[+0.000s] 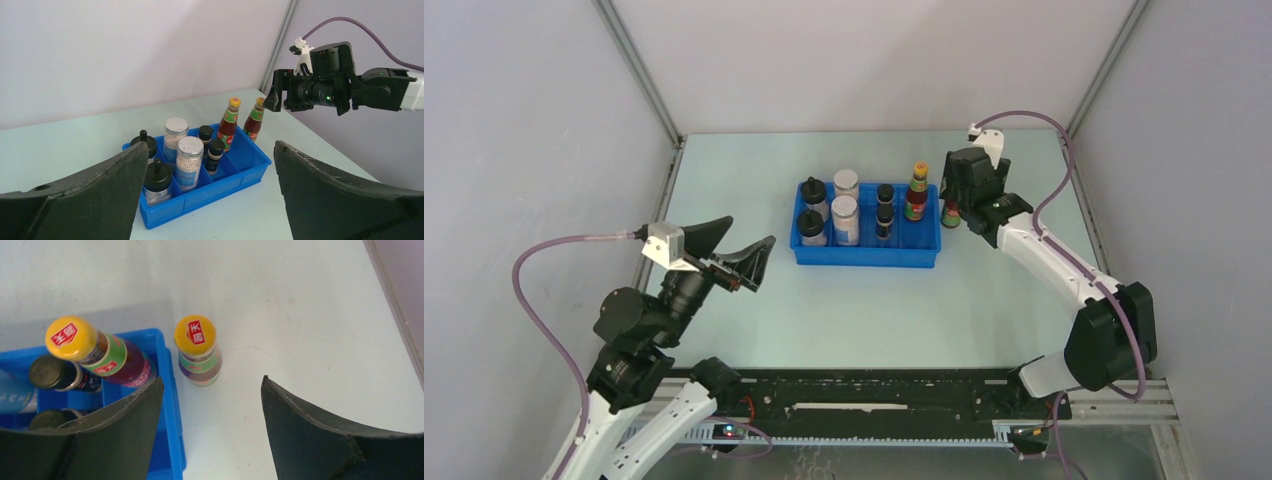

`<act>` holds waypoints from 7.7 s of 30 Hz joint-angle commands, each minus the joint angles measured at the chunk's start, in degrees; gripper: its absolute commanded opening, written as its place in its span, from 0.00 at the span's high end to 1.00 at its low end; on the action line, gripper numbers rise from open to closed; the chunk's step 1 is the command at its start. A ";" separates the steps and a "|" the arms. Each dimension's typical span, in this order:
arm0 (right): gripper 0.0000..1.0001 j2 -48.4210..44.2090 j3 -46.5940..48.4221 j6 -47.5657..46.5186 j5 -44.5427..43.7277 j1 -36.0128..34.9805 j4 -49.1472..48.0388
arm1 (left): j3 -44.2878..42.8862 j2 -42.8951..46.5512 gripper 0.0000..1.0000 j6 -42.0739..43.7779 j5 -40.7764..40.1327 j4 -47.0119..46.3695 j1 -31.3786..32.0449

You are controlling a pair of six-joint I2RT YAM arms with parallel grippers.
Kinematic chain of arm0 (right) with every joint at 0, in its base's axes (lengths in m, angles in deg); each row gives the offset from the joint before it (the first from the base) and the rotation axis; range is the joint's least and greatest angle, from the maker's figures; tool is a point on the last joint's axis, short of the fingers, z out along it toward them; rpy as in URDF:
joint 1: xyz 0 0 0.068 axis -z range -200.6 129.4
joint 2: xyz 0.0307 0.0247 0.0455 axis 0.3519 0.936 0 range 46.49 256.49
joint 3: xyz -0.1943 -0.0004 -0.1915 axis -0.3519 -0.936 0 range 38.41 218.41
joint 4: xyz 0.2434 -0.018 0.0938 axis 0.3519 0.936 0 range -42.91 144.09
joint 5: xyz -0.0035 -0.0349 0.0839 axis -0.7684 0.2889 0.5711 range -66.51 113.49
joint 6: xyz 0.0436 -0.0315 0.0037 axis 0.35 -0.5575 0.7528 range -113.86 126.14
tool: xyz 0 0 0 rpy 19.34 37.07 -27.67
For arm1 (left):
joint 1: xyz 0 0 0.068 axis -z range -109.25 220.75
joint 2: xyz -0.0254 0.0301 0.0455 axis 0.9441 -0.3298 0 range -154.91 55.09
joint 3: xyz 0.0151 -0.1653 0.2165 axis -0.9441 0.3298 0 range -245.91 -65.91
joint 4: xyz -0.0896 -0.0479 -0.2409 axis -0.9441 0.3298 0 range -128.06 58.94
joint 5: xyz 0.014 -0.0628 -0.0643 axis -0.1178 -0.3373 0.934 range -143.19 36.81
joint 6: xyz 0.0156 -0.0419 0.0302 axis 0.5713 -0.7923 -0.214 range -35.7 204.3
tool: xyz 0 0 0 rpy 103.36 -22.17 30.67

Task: Organize the condiment bottles
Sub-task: Pick up the bottle from the center of the board, then place the bottle in the storage box.

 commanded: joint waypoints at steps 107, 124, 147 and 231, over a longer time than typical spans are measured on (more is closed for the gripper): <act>0.58 12.55 6.46 -6.83 8.30 6.19 -12.05 | 2.30 -2.70 0.00 2.59 -0.32 -4.12 0.10; 1.00 10.69 6.44 -6.58 6.85 5.93 -10.80 | 2.68 -1.54 0.00 2.15 -0.18 -3.72 0.07; 1.00 1.62 6.48 -9.01 5.02 3.48 -10.33 | 3.42 1.83 0.00 1.37 -0.77 -2.30 0.08; 1.00 -1.92 14.13 -9.30 0.23 -15.50 -1.62 | 9.93 5.86 0.00 1.26 -2.74 0.37 0.10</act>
